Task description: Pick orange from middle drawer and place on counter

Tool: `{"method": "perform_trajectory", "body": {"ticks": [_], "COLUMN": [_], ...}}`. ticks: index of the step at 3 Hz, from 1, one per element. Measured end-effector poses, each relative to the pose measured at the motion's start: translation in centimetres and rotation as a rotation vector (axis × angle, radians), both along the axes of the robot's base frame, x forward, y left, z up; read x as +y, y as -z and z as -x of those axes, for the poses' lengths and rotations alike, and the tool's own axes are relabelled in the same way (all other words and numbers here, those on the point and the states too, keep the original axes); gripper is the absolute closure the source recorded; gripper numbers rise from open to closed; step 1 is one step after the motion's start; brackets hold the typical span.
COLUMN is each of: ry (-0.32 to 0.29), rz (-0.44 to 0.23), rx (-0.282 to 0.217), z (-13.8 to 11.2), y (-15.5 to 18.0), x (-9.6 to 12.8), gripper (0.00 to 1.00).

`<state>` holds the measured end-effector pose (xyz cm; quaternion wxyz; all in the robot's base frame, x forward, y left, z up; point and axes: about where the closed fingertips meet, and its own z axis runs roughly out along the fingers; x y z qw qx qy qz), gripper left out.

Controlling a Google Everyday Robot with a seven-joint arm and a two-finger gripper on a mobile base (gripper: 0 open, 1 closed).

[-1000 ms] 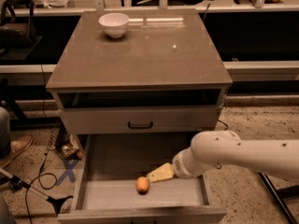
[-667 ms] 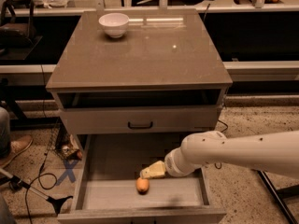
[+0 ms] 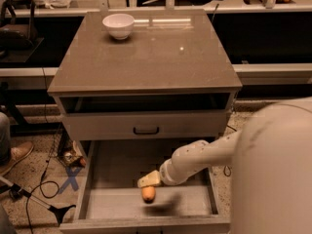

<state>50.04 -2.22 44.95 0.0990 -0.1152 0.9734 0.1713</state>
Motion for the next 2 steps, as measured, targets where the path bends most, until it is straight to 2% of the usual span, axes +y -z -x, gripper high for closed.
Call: {"method": "perform_trajectory", "body": {"ticks": [1, 2], "ry": [0.0, -0.011], "rz": [0.025, 0.076], "rx": [0.012, 0.021], "z": [-0.4, -0.3], "y": [2.5, 4.4], "x": [0.7, 1.1], "gripper": [0.0, 0.0]}}
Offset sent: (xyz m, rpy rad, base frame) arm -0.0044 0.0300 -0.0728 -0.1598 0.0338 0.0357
